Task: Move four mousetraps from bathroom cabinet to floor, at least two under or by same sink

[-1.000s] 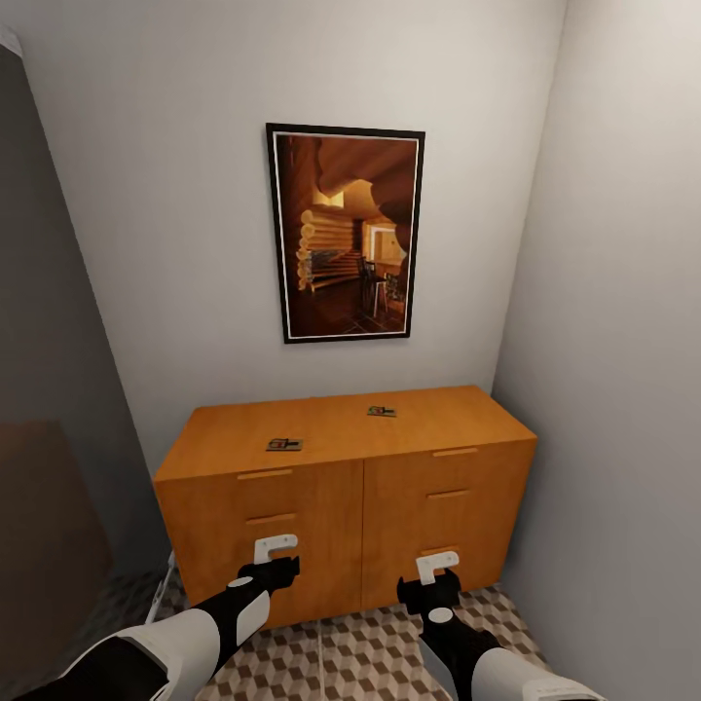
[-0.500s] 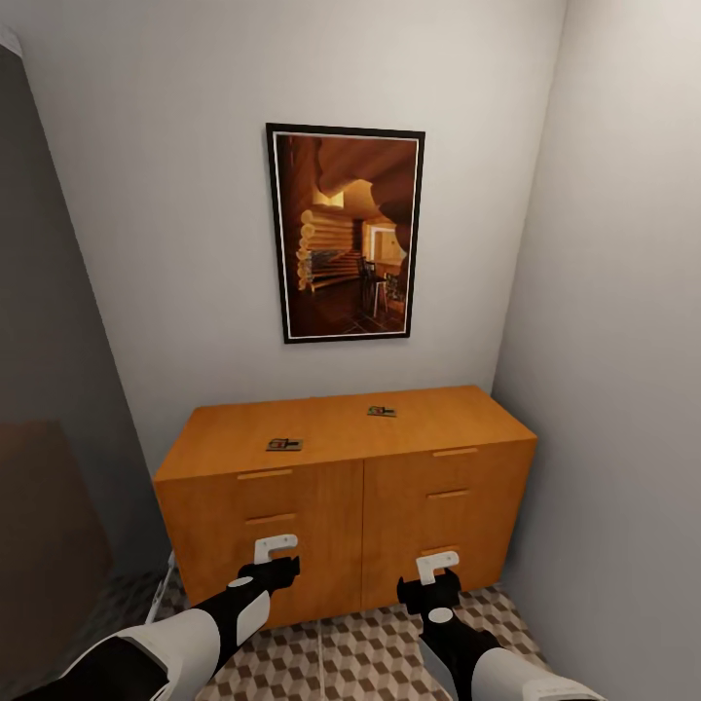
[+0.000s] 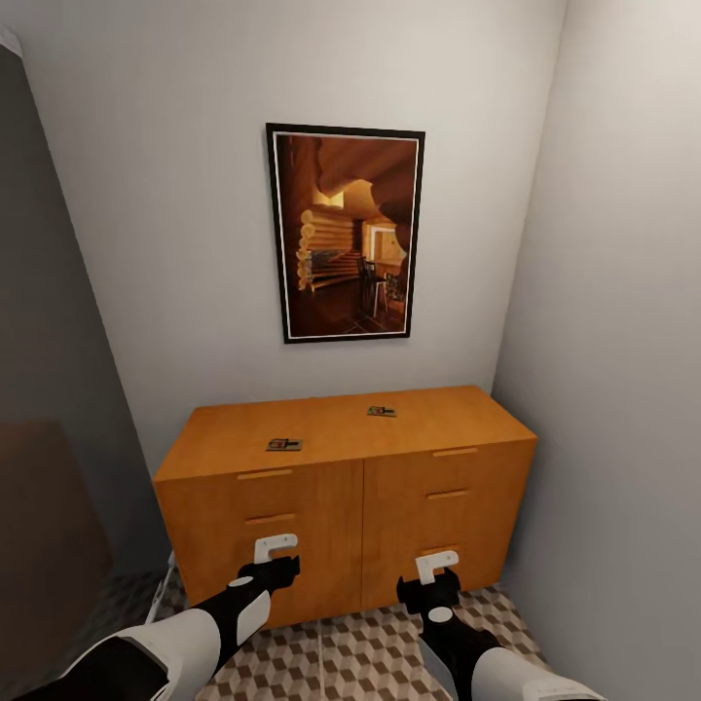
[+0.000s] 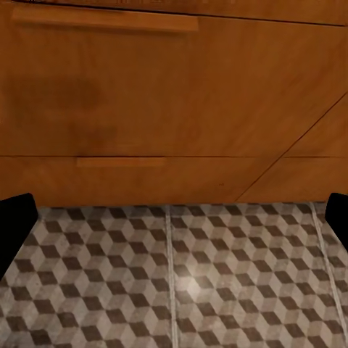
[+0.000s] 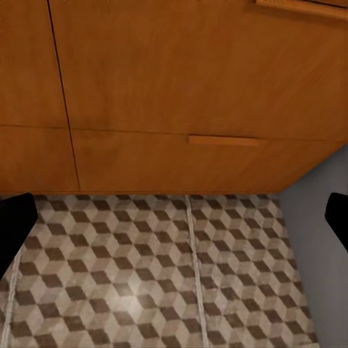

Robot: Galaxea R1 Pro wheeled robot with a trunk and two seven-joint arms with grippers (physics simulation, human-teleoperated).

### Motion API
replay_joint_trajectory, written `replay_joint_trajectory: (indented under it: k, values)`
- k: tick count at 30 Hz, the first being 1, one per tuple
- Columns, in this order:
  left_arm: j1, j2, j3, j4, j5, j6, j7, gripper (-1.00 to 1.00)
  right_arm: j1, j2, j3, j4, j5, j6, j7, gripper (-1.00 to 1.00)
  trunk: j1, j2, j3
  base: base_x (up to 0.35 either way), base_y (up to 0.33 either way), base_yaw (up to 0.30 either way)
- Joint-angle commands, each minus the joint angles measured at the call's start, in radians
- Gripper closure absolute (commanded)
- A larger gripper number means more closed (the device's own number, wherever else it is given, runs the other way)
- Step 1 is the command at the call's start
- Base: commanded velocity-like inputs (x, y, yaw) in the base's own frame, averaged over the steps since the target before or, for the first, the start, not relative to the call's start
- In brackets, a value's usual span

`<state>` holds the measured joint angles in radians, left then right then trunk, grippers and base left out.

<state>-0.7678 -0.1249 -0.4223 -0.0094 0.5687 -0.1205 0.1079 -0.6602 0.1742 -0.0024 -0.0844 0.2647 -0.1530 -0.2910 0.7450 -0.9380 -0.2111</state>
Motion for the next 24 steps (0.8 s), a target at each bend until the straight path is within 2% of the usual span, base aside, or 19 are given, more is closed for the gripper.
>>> replay_joint_trajectory:
  k: [1,3,7,8,9,10,12,13,15,16,20,21,22,23,24]
  values:
    - [-0.001,0.0,-0.008,-0.001,0.007,-0.002,0.003,-1.0,-0.001,0.0,-0.001,-0.001,0.005,-0.001,-0.005,-1.0,0.0,-0.001,-0.001,0.0,0.0,0.0]
    - [-0.001,0.0,-0.008,-0.004,0.006,-0.001,0.003,-1.0,-0.001,0.0,-0.003,-0.01,0.004,0.008,-0.005,-1.0,0.0,-0.001,-0.001,0.0,0.0,0.0]
    - [-0.001,0.001,-0.009,-0.014,0.005,0.013,0.004,-1.0,-0.001,0.0,-0.007,-0.094,-0.003,0.093,-0.003,-1.0,0.0,-0.001,-0.001,0.0,0.0,0.0]
    - [-0.001,0.0,-0.01,-0.02,0.005,0.02,0.004,-1.0,-0.001,0.0,-0.007,-0.122,-0.004,0.123,-0.003,-1.0,0.0,-0.001,-0.001,0.0,0.0,0.0]
    - [-0.001,-0.002,-0.012,-0.044,0.004,0.041,0.004,-1.0,-0.001,0.0,-0.008,-0.186,-0.006,0.191,-0.002,-1.0,0.0,-0.001,-0.001,0.0,0.0,0.0]
    - [-0.001,-0.002,-0.013,-0.064,0.004,0.055,0.004,-1.0,-0.001,0.0,-0.009,-0.221,-0.006,0.228,-0.002,-1.0,0.0,-0.001,-0.001,0.0,0.0,0.0]
    - [-0.001,-0.002,-0.014,-0.126,0.003,0.097,0.005,-1.0,-0.001,0.0,-0.009,-0.304,-0.008,0.309,0.0,-1.0,0.0,-0.001,-0.001,0.0,0.0,0.0]
    - [-0.001,-0.002,-0.014,-0.21,0.002,0.158,0.007,-1.0,0.0,0.0,-0.009,-0.394,-0.009,0.392,0.002,-1.0,0.0,-0.001,-0.001,0.0,0.0,0.0]
    - [-0.001,0.0,-0.013,-0.304,0.002,0.231,0.011,-1.0,0.0,0.0,-0.01,-0.483,-0.01,0.474,0.005,-1.0,0.0,-0.001,-0.001,0.0,0.0,0.0]
    - [-0.001,0.002,-0.012,-0.405,0.001,0.315,0.016,-1.0,0.0,0.0,-0.01,-0.568,-0.011,0.55,0.009,-1.0,0.0,-0.001,-0.001,0.0,0.0,0.0]
    - [-0.001,0.003,-0.01,-0.623,0.001,0.483,0.036,-1.0,0.0,0.0,-0.008,-0.724,-0.023,0.687,0.021,-1.0,0.0,-0.001,-0.001,0.0,0.0,0.0]
    - [-0.001,0.003,-0.005,-0.736,0.001,0.562,0.056,-1.0,0.0,0.0,-0.006,-0.794,-0.039,0.75,0.026,-1.0,0.0,-0.001,-0.001,0.0,0.0,0.0]
    - [-0.001,0.002,-0.001,-0.787,0.001,0.597,0.068,-1.0,0.0,0.0,-0.005,-0.824,-0.048,0.777,0.028,-1.0,0.0,-0.001,-0.001,0.0,0.0,0.0]
    - [-0.001,0.001,0.015,-0.873,0.001,0.653,0.097,-1.0,-0.001,0.0,-0.004,-0.876,-0.065,0.822,0.029,-1.0,0.0,-0.001,-0.001,0.0,0.0,0.0]
    - [-0.001,0.001,0.026,-0.907,0.002,0.676,0.113,-1.0,-0.001,0.0,-0.003,-0.897,-0.072,0.838,0.029,-1.0,0.0,-0.001,-0.001,0.0,0.0,0.0]
